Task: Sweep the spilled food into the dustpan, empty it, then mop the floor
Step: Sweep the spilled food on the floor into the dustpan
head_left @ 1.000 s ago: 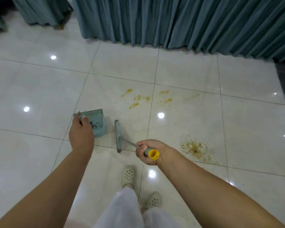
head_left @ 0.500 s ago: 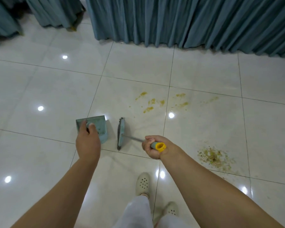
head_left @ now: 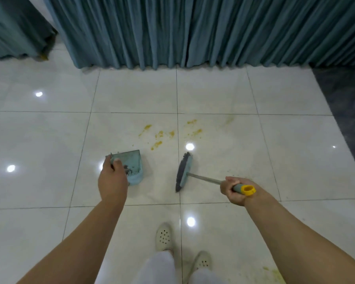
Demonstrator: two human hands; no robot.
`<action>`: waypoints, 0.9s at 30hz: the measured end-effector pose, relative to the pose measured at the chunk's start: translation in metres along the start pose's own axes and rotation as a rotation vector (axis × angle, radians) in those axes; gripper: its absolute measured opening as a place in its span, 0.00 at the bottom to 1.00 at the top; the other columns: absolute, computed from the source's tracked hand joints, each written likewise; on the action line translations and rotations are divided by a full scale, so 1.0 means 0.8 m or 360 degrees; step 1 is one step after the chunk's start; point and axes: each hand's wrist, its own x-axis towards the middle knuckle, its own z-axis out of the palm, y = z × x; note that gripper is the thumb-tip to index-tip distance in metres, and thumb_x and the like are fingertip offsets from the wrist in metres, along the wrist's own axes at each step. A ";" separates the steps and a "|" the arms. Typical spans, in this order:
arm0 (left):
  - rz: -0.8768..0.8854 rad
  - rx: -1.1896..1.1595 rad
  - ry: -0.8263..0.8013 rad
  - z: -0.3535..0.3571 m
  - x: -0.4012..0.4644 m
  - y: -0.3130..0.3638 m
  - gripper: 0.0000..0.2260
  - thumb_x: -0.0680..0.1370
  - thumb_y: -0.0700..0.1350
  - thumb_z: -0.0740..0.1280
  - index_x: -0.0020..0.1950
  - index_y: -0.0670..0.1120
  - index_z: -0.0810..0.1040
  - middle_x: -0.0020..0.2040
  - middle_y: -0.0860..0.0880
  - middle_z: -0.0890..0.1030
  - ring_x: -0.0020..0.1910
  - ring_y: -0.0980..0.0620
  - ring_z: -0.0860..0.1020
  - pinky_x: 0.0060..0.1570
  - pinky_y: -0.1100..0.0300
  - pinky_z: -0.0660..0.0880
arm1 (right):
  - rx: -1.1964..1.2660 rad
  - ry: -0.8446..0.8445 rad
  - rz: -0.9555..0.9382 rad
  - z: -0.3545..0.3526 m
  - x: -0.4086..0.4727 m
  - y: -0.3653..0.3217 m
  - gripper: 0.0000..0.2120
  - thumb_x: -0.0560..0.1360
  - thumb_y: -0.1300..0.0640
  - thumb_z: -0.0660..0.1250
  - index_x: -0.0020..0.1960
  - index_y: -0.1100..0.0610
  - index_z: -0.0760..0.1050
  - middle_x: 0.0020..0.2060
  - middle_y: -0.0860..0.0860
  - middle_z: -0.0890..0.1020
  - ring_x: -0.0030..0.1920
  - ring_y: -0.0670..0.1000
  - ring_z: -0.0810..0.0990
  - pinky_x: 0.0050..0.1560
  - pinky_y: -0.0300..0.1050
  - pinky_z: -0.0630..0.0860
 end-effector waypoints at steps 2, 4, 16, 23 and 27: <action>0.0056 -0.0003 -0.0062 0.015 -0.014 0.008 0.20 0.82 0.50 0.51 0.71 0.46 0.68 0.51 0.44 0.79 0.48 0.43 0.78 0.42 0.55 0.73 | 0.0057 -0.0007 -0.0085 -0.020 -0.016 -0.019 0.08 0.81 0.61 0.56 0.43 0.62 0.66 0.27 0.52 0.67 0.22 0.47 0.67 0.16 0.33 0.67; 0.0108 -0.0009 -0.0107 0.030 -0.024 0.016 0.18 0.82 0.50 0.52 0.68 0.46 0.70 0.48 0.45 0.78 0.45 0.42 0.79 0.35 0.58 0.72 | 0.0120 -0.0017 -0.0120 -0.035 -0.029 -0.034 0.10 0.82 0.60 0.55 0.43 0.61 0.66 0.30 0.49 0.65 0.25 0.44 0.66 0.16 0.33 0.67; 0.0282 0.0059 -0.0404 0.095 -0.056 0.061 0.13 0.82 0.49 0.53 0.60 0.46 0.73 0.41 0.47 0.76 0.38 0.47 0.75 0.32 0.60 0.68 | 0.0022 -0.0047 -0.0206 -0.052 -0.058 -0.007 0.09 0.81 0.65 0.53 0.42 0.60 0.65 0.26 0.54 0.67 0.15 0.47 0.65 0.14 0.31 0.65; 0.0410 0.0233 -0.0508 0.129 -0.062 0.089 0.14 0.81 0.50 0.51 0.56 0.45 0.73 0.35 0.49 0.74 0.32 0.54 0.72 0.28 0.61 0.64 | -0.0181 -0.0110 0.0114 -0.036 -0.034 0.018 0.05 0.79 0.66 0.57 0.44 0.64 0.67 0.25 0.53 0.67 0.15 0.47 0.67 0.15 0.31 0.66; 0.0436 0.0258 -0.0544 0.155 -0.072 0.104 0.13 0.81 0.50 0.52 0.55 0.46 0.73 0.35 0.50 0.74 0.32 0.54 0.73 0.28 0.61 0.67 | -0.0156 -0.0092 0.0198 -0.035 -0.016 -0.003 0.08 0.79 0.65 0.58 0.40 0.63 0.66 0.22 0.54 0.67 0.14 0.49 0.67 0.13 0.32 0.65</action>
